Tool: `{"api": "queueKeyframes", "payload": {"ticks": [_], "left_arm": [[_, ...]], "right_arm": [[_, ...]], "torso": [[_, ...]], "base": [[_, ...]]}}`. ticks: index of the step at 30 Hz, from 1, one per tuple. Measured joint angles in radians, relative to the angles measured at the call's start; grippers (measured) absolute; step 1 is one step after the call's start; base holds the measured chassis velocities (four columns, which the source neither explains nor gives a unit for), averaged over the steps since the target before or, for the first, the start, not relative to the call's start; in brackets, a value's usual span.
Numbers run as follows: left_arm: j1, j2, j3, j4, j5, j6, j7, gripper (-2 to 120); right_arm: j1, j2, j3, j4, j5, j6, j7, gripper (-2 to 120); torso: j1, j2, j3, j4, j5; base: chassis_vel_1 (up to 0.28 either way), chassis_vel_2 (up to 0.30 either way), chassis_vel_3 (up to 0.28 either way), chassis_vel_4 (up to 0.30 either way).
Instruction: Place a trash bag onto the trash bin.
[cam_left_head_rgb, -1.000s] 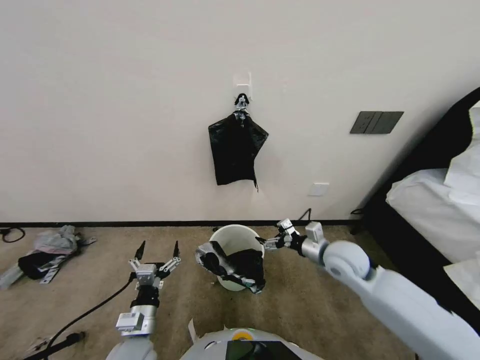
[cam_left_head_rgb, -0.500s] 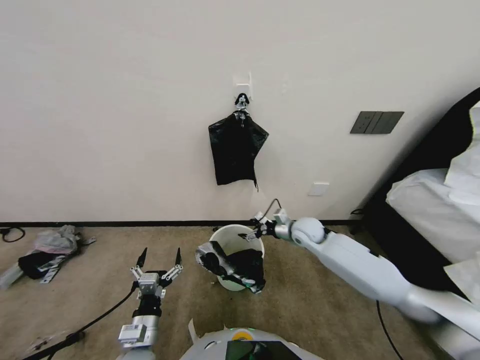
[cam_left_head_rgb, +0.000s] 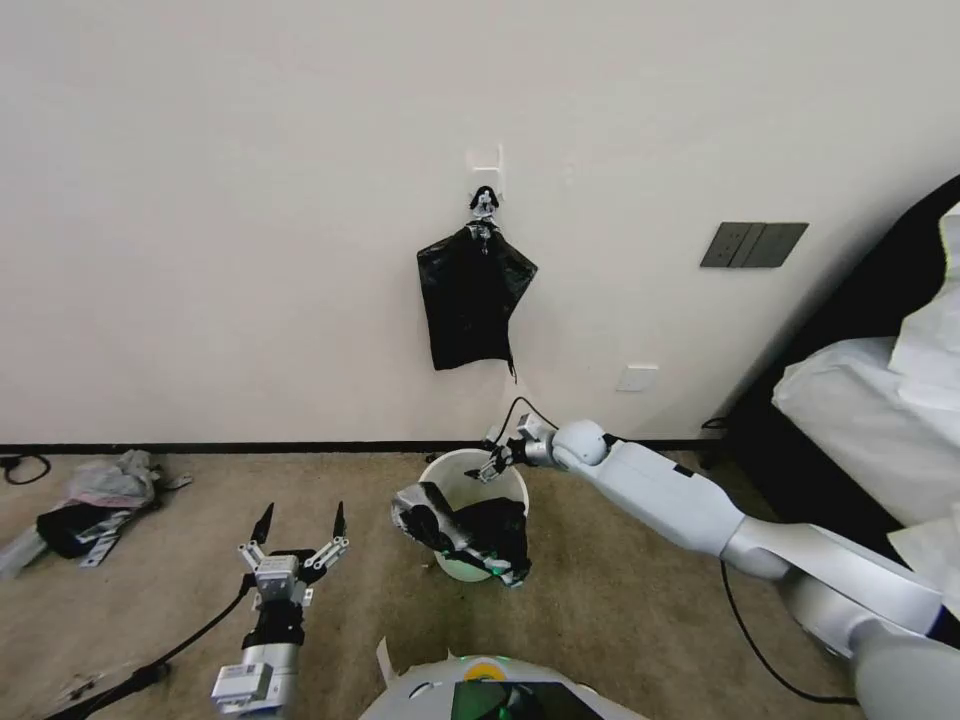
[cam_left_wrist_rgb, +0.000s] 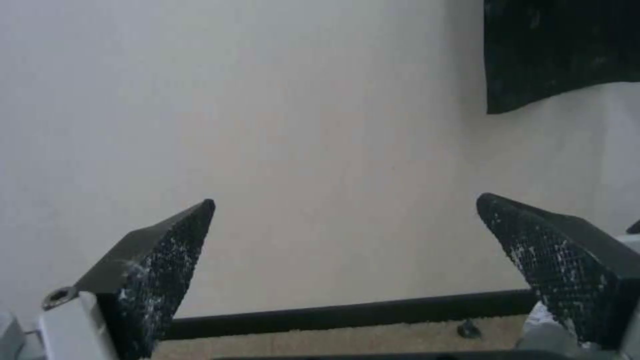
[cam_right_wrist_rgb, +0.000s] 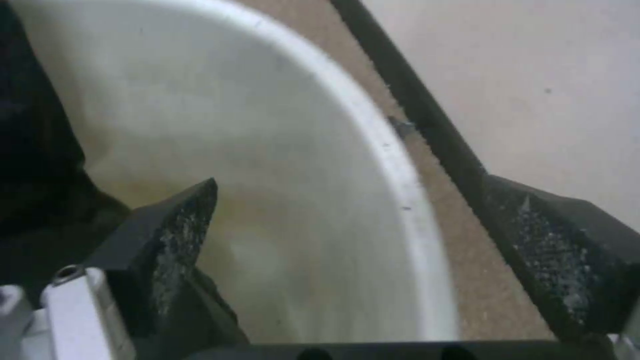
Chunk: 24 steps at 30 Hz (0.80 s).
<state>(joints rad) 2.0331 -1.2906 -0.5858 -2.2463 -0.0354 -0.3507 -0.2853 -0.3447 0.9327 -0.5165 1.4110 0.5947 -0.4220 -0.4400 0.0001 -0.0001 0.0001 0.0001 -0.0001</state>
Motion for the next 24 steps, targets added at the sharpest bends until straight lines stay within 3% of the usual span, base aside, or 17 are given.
{"api": "queueKeyframes", "payload": {"ticks": [2,5,9,14,24], "left_arm": [[0.001,-0.001,-0.007,-0.002,-0.001,0.000,0.000,100],[0.000,-0.005,-0.012,-0.004,-0.002,0.000,0.000,100],[0.004,-0.005,-0.012,-0.008,-0.003,0.000,-0.001,100],[0.007,-0.006,-0.028,-0.021,-0.018,0.001,-0.001,100],[0.011,-0.010,-0.034,-0.029,-0.024,0.001,-0.002,100]], "right_arm": [[0.016,0.010,-0.029,-0.012,-0.005,0.010,-0.022,94],[0.037,0.032,-0.082,-0.034,-0.045,0.035,-0.062,80],[0.049,0.053,-0.096,-0.065,-0.067,0.053,-0.072,69],[0.071,0.072,-0.118,-0.153,-0.102,0.151,-0.105,49],[0.074,0.068,-0.135,-0.158,-0.114,0.183,-0.113,17]], "torso": [[0.000,0.000,0.000,-0.0002,0.0000],[0.000,0.000,0.000,-0.0001,0.0000],[0.000,0.000,0.000,-0.0001,0.0002],[0.000,0.000,0.000,-0.0003,0.0001],[0.000,0.000,0.000,-0.0002,0.0002]], "base": [[0.000,0.000,0.000,0.000],[0.000,0.000,0.000,0.000],[0.000,0.000,0.000,0.000],[0.000,0.000,0.000,0.000],[0.000,0.000,0.000,0.000]]}}
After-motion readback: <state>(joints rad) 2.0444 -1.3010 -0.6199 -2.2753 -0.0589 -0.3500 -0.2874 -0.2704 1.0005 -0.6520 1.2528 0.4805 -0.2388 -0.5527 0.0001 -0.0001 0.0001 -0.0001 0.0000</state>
